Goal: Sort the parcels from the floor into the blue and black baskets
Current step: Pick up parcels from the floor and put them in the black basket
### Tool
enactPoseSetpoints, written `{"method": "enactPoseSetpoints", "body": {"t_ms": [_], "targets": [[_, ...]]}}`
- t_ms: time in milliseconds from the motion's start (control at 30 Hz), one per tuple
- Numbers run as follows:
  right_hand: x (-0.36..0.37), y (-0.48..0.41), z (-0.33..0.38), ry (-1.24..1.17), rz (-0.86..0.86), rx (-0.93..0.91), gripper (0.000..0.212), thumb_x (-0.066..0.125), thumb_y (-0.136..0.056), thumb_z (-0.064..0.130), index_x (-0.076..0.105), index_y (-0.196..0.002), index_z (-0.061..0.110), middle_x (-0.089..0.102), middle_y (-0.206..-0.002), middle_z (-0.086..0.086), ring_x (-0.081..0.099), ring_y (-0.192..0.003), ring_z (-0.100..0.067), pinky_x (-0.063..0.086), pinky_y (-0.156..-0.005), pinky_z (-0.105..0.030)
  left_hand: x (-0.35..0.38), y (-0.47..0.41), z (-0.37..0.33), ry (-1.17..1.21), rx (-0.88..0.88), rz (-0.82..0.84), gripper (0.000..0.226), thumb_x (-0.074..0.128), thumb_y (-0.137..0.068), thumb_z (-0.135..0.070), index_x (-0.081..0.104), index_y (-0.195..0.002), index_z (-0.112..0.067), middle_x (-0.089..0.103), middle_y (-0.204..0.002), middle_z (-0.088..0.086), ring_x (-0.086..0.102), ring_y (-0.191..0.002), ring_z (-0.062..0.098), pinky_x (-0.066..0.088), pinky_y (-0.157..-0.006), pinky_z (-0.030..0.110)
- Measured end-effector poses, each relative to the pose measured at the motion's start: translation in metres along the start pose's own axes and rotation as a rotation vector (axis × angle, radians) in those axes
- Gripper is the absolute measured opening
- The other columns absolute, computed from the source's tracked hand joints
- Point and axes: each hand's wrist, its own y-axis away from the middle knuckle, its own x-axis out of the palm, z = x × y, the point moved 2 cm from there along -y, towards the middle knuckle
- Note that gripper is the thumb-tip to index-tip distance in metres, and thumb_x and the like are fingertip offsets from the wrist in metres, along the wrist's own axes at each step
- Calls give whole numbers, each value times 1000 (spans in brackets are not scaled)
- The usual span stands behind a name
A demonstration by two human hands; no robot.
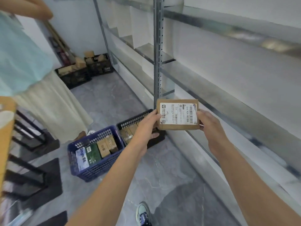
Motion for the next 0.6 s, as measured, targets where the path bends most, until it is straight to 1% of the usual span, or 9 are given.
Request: {"method": "enactPoseSetpoints", "body": {"t_ms": [33,67,167,267,367,433,500,567,600], "targets": [[11,-11,-1,-11,1,4,30,50,-109,32,69,-131,25,80,-107,10,73,-104,-8,54,-97,-31,-9,-10,-1,9,-2,-8,32,49,-107,-39,64,-135,-41,76,-117,-20,65,-119,7,46,-111,49],[24,-24,-1,-9,7,8,30,50,-109,32,69,-130,24,80,-108,10,73,-104,-8,53,-101,-34,-21,-22,-2,20,-8,-18,31,48,-107,-38,65,-134,-40,76,-115,-20,65,-117,7,46,-112,50],[70,-67,-4,19,21,40,31,52,-108,34,71,-129,24,79,-112,7,71,-111,-13,49,-111,-43,-59,-62,-4,24,-55,-22,38,48,-105,-41,61,-141,-38,75,-122,-16,65,-121,12,45,-113,53],[103,-103,-4,18,28,68,29,52,-108,32,72,-126,21,80,-110,6,72,-111,-14,50,-111,-42,-89,-96,-6,41,-93,-23,38,48,-105,-42,62,-140,-35,75,-124,-13,65,-121,16,42,-115,54],[129,-134,-5,23,55,106,27,52,-107,32,72,-121,23,80,-107,8,71,-111,-13,49,-110,-40,-110,-125,-10,74,-112,-33,32,47,-109,-38,65,-134,-33,77,-116,-14,66,-118,16,46,-111,49],[143,-155,-8,36,69,120,25,52,-107,32,73,-118,26,80,-106,10,72,-108,-8,51,-105,-34,-120,-147,-9,80,-130,-53,31,47,-109,-38,65,-134,-32,77,-112,-17,67,-115,14,45,-112,49],[156,-177,-12,46,84,115,24,51,-108,29,73,-115,25,80,-105,9,73,-99,-3,52,-93,-28,-128,-171,-5,64,-162,-76,33,48,-108,-40,64,-136,-33,77,-111,-18,67,-115,12,43,-115,53],[166,-204,-19,58,92,123,21,51,-109,26,72,-110,25,78,-102,9,71,-92,-3,50,-83,-24,-134,-197,0,52,-209,-88,35,48,-108,-42,61,-139,-34,76,-116,-18,66,-118,12,42,-116,53],[171,-220,-24,71,100,131,20,51,-109,25,71,-108,25,77,-101,10,70,-92,-5,49,-80,-23,-136,-210,4,48,-229,-86,35,47,-108,-43,61,-139,-35,75,-119,-17,66,-119,12,42,-115,52]]}}
